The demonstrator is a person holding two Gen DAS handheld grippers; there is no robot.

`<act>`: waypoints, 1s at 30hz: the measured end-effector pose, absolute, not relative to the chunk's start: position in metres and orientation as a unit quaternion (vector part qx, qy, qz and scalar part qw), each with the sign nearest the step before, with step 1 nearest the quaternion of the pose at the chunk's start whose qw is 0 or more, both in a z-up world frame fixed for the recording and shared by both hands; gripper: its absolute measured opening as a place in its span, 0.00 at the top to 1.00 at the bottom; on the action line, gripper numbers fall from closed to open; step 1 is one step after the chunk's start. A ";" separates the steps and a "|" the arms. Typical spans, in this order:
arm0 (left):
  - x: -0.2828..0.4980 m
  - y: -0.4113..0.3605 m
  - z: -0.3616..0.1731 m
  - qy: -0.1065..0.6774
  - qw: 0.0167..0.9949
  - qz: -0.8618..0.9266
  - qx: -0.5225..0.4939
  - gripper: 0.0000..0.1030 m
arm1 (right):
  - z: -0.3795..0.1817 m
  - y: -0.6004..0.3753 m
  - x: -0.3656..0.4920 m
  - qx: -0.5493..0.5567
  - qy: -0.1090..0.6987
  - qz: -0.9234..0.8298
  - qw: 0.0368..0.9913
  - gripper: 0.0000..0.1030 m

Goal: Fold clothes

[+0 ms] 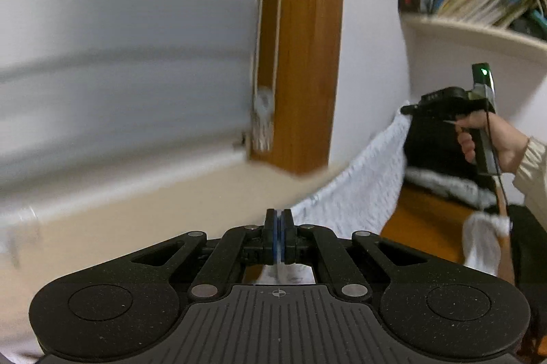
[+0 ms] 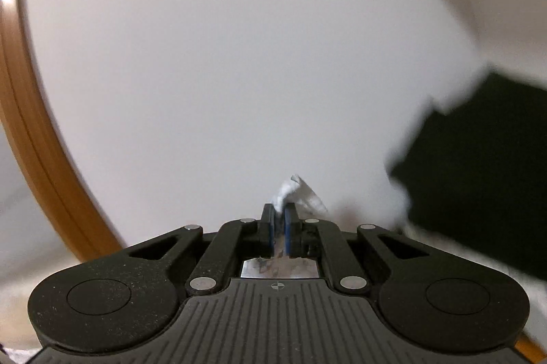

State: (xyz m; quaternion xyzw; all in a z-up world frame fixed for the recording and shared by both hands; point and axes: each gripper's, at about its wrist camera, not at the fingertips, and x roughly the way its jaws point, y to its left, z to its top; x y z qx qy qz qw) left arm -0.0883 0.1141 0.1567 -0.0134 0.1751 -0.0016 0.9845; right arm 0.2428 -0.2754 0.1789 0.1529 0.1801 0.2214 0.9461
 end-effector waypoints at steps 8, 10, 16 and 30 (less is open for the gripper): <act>-0.089 0.066 0.152 0.193 0.977 -0.091 -0.015 0.99 | 0.185 -0.326 0.221 0.118 0.135 0.186 0.966 0.93; -0.078 0.046 0.126 0.226 0.966 -0.125 -0.025 0.99 | 0.160 -0.340 0.217 0.096 0.164 0.159 0.969 0.93; -0.039 0.015 0.046 0.323 0.933 -0.154 -0.043 0.98 | 0.092 -0.358 0.215 0.023 0.290 0.103 0.951 0.53; -0.039 0.079 0.015 0.354 0.931 -0.082 -0.037 0.96 | 0.024 -0.306 0.225 -0.021 0.346 0.177 0.921 0.47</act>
